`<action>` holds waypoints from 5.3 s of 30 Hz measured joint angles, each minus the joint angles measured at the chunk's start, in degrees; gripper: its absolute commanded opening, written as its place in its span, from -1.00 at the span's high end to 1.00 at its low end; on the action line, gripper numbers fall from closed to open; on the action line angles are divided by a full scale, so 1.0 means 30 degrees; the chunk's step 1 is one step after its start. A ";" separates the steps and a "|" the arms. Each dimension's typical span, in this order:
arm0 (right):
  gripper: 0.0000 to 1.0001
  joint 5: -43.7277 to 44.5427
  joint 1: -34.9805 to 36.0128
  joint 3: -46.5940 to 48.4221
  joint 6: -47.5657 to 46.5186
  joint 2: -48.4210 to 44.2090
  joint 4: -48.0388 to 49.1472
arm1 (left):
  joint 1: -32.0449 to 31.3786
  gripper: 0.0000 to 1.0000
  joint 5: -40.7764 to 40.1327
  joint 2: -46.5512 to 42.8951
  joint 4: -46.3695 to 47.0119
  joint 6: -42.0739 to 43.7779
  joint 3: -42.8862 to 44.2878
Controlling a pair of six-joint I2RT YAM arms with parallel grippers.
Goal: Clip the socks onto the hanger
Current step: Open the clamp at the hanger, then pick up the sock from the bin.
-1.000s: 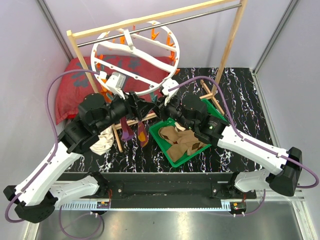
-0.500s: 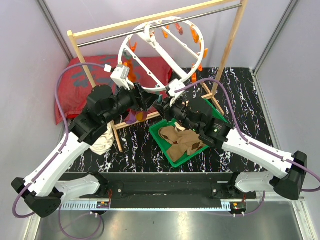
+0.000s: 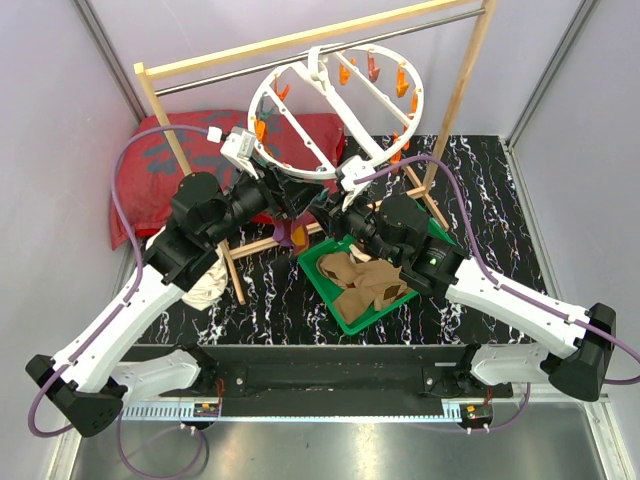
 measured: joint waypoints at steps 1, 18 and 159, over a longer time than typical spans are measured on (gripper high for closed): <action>0.89 0.0000 0.0000 0.0000 0.0000 0.0000 -0.0022 | 0.0007 -0.39 0.0087 -0.0058 0.0291 0.0073 -0.0175; 0.88 -0.0197 0.0007 0.0080 -0.0029 0.0007 -0.0182 | 0.0022 -0.55 0.2302 -0.0568 0.3147 0.1741 -0.1530; -0.01 -0.1486 -1.3355 -1.0295 2.2090 0.1996 -0.2470 | -0.0219 0.81 -0.0823 0.0321 0.2390 -0.0270 -0.1246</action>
